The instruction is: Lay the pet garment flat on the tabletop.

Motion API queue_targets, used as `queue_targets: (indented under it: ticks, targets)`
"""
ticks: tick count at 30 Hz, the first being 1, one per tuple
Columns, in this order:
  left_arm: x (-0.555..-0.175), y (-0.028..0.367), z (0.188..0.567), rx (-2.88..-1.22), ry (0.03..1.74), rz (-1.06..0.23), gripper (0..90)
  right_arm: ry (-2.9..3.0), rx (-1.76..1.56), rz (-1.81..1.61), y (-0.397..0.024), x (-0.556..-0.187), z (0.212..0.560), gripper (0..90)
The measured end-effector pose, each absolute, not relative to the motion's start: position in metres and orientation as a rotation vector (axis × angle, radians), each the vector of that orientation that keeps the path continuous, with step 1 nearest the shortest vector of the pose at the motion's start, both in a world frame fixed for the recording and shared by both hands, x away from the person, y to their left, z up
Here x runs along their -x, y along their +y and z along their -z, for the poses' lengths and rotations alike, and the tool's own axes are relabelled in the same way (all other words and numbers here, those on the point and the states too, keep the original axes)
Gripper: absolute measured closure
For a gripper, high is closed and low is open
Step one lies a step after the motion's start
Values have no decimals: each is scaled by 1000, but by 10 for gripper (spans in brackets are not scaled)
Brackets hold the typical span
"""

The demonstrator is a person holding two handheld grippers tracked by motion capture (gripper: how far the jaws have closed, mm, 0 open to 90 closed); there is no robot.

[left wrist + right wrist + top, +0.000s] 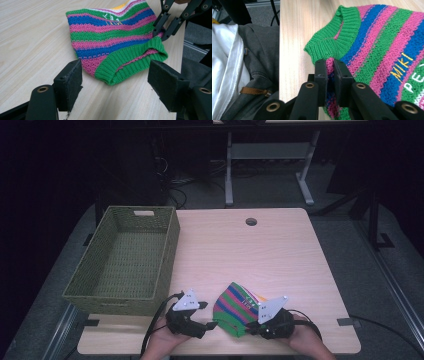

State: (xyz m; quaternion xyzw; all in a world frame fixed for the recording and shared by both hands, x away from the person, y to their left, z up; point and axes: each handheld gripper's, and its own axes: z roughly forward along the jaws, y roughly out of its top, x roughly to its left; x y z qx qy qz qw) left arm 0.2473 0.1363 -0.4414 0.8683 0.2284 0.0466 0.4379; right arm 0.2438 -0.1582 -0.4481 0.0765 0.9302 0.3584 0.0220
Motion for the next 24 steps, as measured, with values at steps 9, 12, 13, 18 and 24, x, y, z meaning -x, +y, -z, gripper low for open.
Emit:
queue_targets:
  ticks: [9,12,13,18,24]
  targets:
    - [-247,135,442,-2167,550,-99,269,2875,-298,-1183,-164,-243,441,820]
    - [-246,135,442,-2163,548,-95,265,2855,-287,-1217,-168,-245,438,821]
    - [-246,135,442,-2165,545,-93,264,2847,-283,-1230,-170,-246,437,821]
    - [-248,134,443,-2168,532,-70,264,2811,-302,-1325,-179,-248,429,823]
    - [-248,127,445,-2192,496,-59,263,2765,-344,-1425,-192,-251,420,825]
